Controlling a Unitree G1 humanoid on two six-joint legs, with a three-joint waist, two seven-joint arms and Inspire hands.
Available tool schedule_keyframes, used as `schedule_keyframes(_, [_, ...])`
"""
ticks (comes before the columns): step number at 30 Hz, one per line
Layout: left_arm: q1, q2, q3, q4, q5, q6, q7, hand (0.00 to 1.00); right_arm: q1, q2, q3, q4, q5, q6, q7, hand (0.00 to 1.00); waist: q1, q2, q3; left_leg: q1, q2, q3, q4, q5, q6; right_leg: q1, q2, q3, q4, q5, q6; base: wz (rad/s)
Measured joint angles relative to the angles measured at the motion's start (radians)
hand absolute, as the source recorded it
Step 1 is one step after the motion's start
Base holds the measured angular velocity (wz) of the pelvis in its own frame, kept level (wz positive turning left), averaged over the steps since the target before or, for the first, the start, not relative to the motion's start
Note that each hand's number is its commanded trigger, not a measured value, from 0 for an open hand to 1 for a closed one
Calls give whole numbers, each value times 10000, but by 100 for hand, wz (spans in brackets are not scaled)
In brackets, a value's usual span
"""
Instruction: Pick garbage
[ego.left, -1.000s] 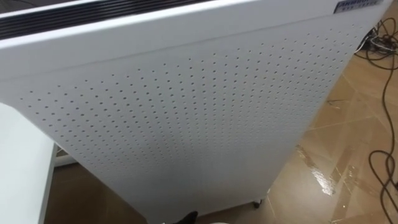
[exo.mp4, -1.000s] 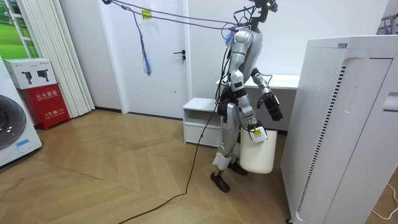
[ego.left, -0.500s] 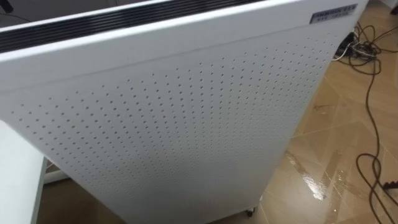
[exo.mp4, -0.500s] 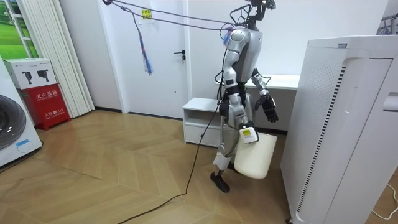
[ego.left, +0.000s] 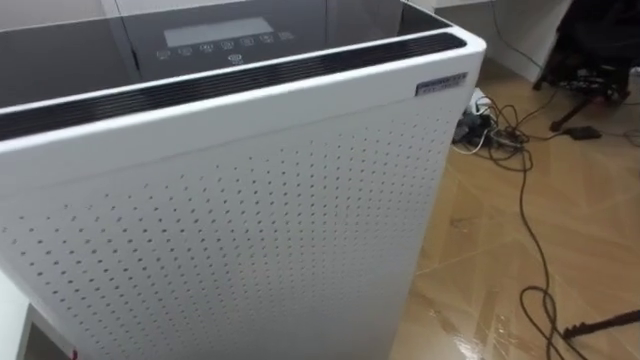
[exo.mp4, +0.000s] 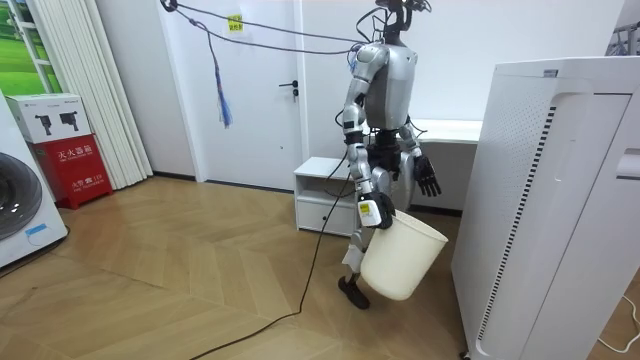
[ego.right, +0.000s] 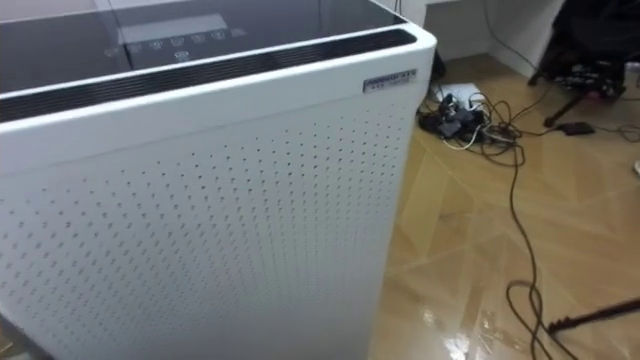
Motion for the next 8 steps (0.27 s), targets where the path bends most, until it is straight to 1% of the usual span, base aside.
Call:
schedule_keyframes(1, [-29,-2,1,85,-61,3,13,0,-48,20,-46,120,21,-1,-11,100,0,26,-3,36,1,36,-13,-1,-1,38,5,1,6,0,0,-6])
schedule_keyframes(2, [-73,-33,86,318,-162,2,59,0,-69,60,-121,318,46,3,-47,100,9,70,13,158,9,98,-90,-1,-3,95,12,77,2,0,0,-11])
schedule_keyframes(4, [-145,-139,395,727,-162,15,149,0,-50,91,-277,365,-5,23,-111,100,-6,135,13,245,9,92,-152,-3,-6,121,14,132,7,-6,3,-11])
schedule_keyframes(7, [-192,-224,922,1190,-154,113,172,0,-52,154,-478,451,-89,43,-140,100,-25,122,6,314,0,106,-224,-2,-7,139,10,150,0,-13,13,-4])
schedule_keyframes(8, [-240,-270,1194,1375,-148,238,160,0,-84,212,-606,549,-118,89,-140,100,-11,100,4,321,-4,105,-226,-5,-7,150,8,149,-1,-21,23,0])
